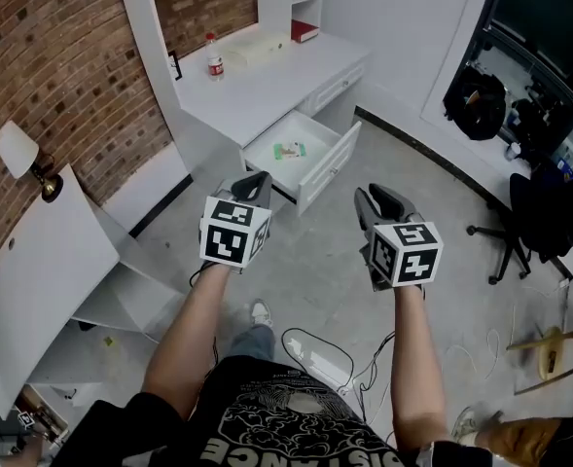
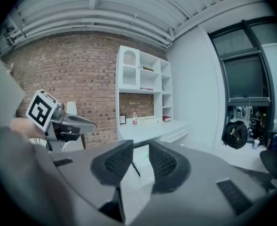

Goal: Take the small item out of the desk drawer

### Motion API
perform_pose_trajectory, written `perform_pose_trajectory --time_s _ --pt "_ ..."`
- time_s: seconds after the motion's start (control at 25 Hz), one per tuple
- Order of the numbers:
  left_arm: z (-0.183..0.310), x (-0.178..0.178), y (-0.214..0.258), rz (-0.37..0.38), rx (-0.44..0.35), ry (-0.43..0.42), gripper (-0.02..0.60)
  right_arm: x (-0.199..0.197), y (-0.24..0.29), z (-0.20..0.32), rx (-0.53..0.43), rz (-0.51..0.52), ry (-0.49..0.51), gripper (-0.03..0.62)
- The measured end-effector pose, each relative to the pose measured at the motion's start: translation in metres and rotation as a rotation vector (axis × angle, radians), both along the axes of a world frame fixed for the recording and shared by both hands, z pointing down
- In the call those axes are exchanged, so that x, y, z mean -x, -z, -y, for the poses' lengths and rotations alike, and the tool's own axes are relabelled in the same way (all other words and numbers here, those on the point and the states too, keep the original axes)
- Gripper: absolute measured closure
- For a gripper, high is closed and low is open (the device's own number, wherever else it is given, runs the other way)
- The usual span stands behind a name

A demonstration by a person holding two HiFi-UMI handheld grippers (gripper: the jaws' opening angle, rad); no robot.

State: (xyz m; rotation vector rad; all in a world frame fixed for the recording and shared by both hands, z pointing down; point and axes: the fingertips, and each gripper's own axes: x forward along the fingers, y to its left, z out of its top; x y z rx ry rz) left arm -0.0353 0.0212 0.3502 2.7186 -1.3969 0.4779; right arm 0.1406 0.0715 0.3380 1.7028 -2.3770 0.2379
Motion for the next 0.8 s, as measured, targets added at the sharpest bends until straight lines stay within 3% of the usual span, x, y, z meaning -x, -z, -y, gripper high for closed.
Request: perform_pose_trajectory --time_s 0.44,0.8 --pt "0.134 0.014 -0.004 -0.001 0.027 -0.004 0.575 0.013 -0.003 0.128 0.051 -0.032 0.008 0.420" --pt "0.214 0.033 -0.014 -0.001 0.059 -0.020 0.575 0.035 -0.010 0.208 0.093 -0.027 0.018 0.371"
